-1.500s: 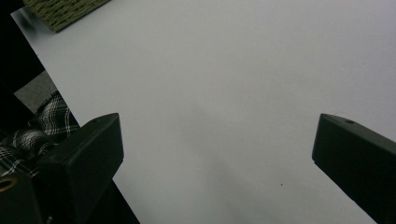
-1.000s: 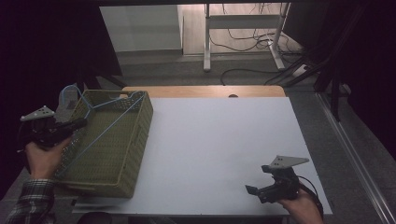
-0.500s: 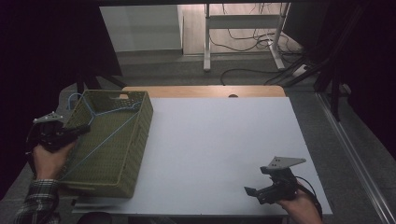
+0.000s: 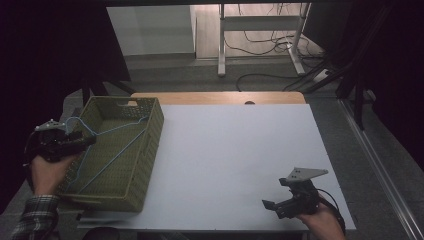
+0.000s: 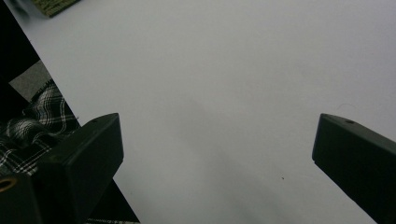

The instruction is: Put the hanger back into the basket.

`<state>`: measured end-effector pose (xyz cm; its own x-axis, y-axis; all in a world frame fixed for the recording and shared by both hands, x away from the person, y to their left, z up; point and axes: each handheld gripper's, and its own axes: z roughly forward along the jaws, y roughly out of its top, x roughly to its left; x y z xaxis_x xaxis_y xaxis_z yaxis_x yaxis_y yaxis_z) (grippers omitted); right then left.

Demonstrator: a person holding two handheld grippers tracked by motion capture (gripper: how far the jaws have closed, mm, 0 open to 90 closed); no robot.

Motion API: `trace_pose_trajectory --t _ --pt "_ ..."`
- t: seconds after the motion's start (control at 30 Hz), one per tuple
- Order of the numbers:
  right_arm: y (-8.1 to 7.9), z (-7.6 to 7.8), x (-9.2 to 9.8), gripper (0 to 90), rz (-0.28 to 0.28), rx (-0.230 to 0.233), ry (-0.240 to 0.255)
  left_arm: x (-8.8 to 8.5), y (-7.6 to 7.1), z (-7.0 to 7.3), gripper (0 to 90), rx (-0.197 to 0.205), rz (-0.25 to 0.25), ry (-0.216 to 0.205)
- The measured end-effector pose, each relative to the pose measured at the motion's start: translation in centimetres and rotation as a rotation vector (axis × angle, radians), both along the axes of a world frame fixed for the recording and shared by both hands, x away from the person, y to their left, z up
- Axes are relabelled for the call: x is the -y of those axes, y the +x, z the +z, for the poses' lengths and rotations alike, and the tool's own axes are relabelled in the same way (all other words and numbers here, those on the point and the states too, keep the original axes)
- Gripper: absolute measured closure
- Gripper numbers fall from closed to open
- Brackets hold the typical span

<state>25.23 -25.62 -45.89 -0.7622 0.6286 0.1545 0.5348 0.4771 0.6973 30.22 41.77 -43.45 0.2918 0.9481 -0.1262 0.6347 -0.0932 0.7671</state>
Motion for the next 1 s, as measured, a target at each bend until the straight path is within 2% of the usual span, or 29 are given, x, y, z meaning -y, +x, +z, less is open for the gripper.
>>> trace_pose_trajectory --t 0.13,0.23,0.33,0.4,0.6,0.7,0.9,1.0 --pt "0.0 0.1 0.0 0.9 0.000 0.012 0.003 0.6 -0.6 0.7 19.9 0.032 -0.043 -0.033" --pt "0.0 0.2 0.0 0.6 -0.004 0.018 0.010 1.5 -1.2 1.2 16.8 0.047 -0.077 -0.057" --pt "0.0 0.3 0.1 0.3 -0.007 0.023 0.016 2.5 -1.7 1.7 13.3 0.056 -0.128 -0.103" --pt "0.0 0.4 0.2 0.0 -0.012 0.025 0.017 3.6 -2.1 2.1 9.8 0.060 -0.179 -0.129" --pt "0.0 0.5 0.5 0.0 -0.019 0.034 0.020 6.6 -3.1 3.2 6.1 0.071 -0.266 -0.125" --pt "0.0 0.6 0.6 0.0 -0.024 0.037 0.016 8.1 -3.6 3.6 6.2 0.072 -0.299 -0.096" --pt "-0.1 0.7 0.8 0.0 -0.029 0.046 0.009 10.5 -4.4 3.7 4.6 0.073 -0.363 -0.096" --pt "-0.1 0.7 0.9 0.0 -0.032 0.050 0.009 11.4 -4.8 3.6 3.8 0.072 -0.379 -0.101"
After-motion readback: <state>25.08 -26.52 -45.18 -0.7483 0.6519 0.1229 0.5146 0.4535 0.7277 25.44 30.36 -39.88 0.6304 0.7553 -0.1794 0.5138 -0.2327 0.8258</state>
